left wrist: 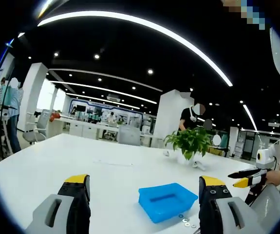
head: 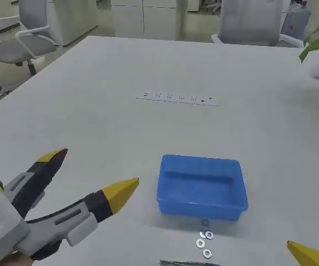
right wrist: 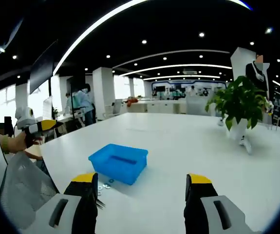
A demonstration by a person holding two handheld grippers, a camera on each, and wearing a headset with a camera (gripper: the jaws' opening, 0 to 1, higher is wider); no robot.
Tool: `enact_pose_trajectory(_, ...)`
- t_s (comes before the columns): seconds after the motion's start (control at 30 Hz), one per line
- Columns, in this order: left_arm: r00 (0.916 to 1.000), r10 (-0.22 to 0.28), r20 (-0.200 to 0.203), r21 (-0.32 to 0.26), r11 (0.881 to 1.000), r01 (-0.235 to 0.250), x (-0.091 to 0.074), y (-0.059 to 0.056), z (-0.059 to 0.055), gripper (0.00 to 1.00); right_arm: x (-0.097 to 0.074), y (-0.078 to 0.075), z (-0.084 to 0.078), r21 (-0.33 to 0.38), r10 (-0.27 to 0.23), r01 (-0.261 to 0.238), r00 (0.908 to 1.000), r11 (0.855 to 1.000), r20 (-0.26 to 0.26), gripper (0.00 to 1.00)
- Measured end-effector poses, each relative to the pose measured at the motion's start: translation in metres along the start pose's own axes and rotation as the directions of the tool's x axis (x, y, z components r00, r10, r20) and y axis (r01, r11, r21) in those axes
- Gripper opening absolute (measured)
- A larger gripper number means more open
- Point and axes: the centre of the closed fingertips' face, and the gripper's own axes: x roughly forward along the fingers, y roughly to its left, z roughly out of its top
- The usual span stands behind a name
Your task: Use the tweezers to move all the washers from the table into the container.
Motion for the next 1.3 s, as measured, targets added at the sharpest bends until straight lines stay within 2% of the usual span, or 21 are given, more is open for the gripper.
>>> enact_pose_trajectory(0.43, 1.0000, 0.004, 0.001, -0.013, 1.000, -0.004, 0.000, 0.002, 0.000, 0.93, -0.001, -0.003, 0.000, -0.011, -0.029, 0.029, 0.9995, 1.000, -0.007, 0.72)
enact_pose_trajectory(0.67, 0.9987, -0.027, -0.043, 0.051, 0.998, 0.029, 0.002, -0.008, -0.007, 0.91, -0.002, -0.008, 0.000, 0.000, -0.044, 0.044, 0.9990, 0.999, -0.005, 0.72)
enact_pose_trajectory(0.73, 0.9982, -0.032, -0.050, 0.063, 0.997, 0.035, 0.003, -0.009, -0.008, 0.91, -0.004, -0.007, 0.005, -0.011, -0.049, 0.049, 0.9987, 0.999, 0.017, 0.70)
enact_pose_trajectory(0.87, 0.9972, -0.039, -0.065, 0.058, 0.997, 0.042, 0.002, -0.010, -0.010, 0.89, -0.003, -0.008, 0.003, 0.005, -0.047, 0.047, 0.9988, 0.999, 0.012, 0.72)
enact_pose_trajectory(1.0, 0.9974, -0.029, -0.067, 0.054, 0.998, 0.033, 0.001, -0.006, -0.011, 0.88, -0.003, -0.006, 0.004, -0.009, -0.039, 0.039, 0.9992, 0.999, 0.004, 0.72)
enact_pose_trajectory(1.1, 0.9970, -0.030, -0.072, 0.047, 0.998, 0.034, 0.001, -0.007, -0.011, 0.87, -0.006, -0.007, 0.011, -0.021, -0.048, 0.048, 0.9988, 0.999, -0.006, 0.68)
enact_pose_trajectory(1.2, 0.9969, -0.037, -0.069, 0.033, 0.999, 0.039, 0.001, -0.006, -0.011, 0.86, -0.006, -0.008, 0.016, -0.027, -0.054, 0.054, 0.9985, 0.998, -0.005, 0.68)
enact_pose_trajectory(1.3, 0.9976, -0.042, -0.056, 0.009, 0.999, 0.042, 0.001, -0.005, -0.009, 0.86, -0.002, -0.004, 0.021, -0.022, -0.033, 0.033, 0.9994, 0.999, -0.007, 0.69)
